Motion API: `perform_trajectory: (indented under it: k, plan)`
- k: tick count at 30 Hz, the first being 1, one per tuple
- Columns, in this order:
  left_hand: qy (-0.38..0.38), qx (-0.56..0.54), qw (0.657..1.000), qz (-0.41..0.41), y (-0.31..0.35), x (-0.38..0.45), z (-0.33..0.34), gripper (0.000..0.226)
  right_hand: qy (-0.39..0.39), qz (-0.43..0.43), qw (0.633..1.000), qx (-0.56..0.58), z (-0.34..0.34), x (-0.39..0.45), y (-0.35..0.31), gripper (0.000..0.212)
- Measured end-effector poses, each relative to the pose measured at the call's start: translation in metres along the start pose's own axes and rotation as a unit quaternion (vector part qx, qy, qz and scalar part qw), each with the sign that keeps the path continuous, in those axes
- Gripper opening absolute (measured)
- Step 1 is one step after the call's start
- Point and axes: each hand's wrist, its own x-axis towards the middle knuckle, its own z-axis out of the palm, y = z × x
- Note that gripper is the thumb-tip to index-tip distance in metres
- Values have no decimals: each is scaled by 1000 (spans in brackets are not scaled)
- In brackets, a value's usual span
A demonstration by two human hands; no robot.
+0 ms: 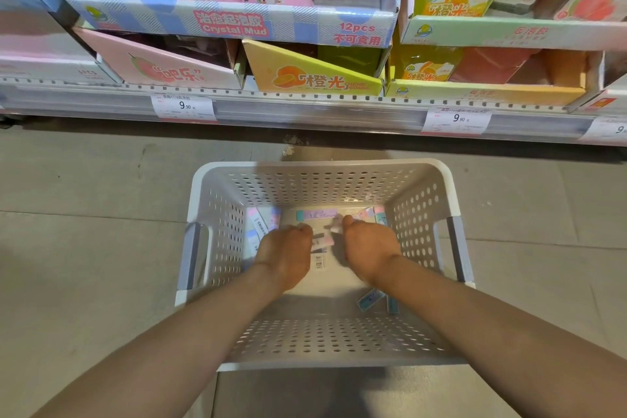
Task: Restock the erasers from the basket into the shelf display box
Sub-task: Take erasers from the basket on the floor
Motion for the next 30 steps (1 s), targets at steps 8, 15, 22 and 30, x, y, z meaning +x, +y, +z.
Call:
perform_trajectory:
  k: [8, 15, 22, 30]
  plan:
    - [18, -3, 999, 27, 7, 22, -23, 54, 33, 4, 999, -37, -16, 14, 7, 37]
    - [8, 19, 999, 30, 1, 26, -14, 25, -4, -35, 996, -78, -16, 12, 3, 37]
    - [-52, -102, 993, -12, 9, 17, -14, 37, -54, -43, 992, -108, -20, 10, 1, 31]
    - [-40, -4, 998, 44, 5, 10, -22, 37, -84, 41, 989, -118, -43, -3, 12, 37]
